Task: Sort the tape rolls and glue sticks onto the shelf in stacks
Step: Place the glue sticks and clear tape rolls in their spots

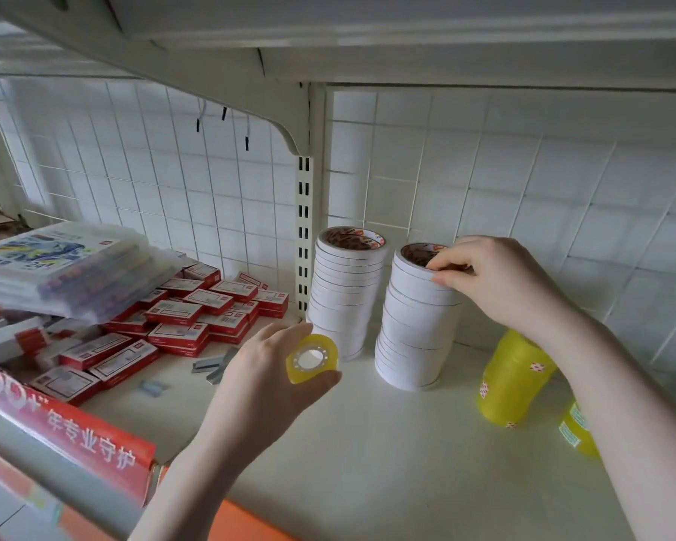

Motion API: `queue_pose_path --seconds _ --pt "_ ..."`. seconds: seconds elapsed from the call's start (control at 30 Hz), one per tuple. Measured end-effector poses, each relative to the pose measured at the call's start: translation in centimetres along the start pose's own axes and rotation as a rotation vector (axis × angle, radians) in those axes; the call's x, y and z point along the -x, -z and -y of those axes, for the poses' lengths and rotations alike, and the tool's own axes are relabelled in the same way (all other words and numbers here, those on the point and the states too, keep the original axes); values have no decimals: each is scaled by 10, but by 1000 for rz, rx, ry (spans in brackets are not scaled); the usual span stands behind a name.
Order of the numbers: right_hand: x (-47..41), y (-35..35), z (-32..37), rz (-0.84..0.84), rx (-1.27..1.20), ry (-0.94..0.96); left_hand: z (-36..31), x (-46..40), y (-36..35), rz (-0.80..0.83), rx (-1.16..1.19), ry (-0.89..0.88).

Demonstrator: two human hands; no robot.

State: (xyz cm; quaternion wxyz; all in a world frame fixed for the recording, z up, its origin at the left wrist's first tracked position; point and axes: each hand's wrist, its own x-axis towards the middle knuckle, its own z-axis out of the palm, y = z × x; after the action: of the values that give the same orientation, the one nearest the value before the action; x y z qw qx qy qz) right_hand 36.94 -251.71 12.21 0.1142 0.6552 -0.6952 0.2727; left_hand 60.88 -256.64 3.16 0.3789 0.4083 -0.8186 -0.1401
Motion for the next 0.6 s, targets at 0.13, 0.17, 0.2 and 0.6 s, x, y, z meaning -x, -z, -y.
queue_pose_path --seconds 0.13,0.17,0.2,0.6 --pt "1 0 -1 -1 -19 7 0 1 -1 7 -1 16" --pt "1 0 -1 1 -15 10 0 2 -1 6 -2 18" --pt "1 0 -1 5 -12 11 0 2 -1 6 -3 20" --pt "8 -2 -11 -55 -74 46 -6 4 -3 40 23 20"
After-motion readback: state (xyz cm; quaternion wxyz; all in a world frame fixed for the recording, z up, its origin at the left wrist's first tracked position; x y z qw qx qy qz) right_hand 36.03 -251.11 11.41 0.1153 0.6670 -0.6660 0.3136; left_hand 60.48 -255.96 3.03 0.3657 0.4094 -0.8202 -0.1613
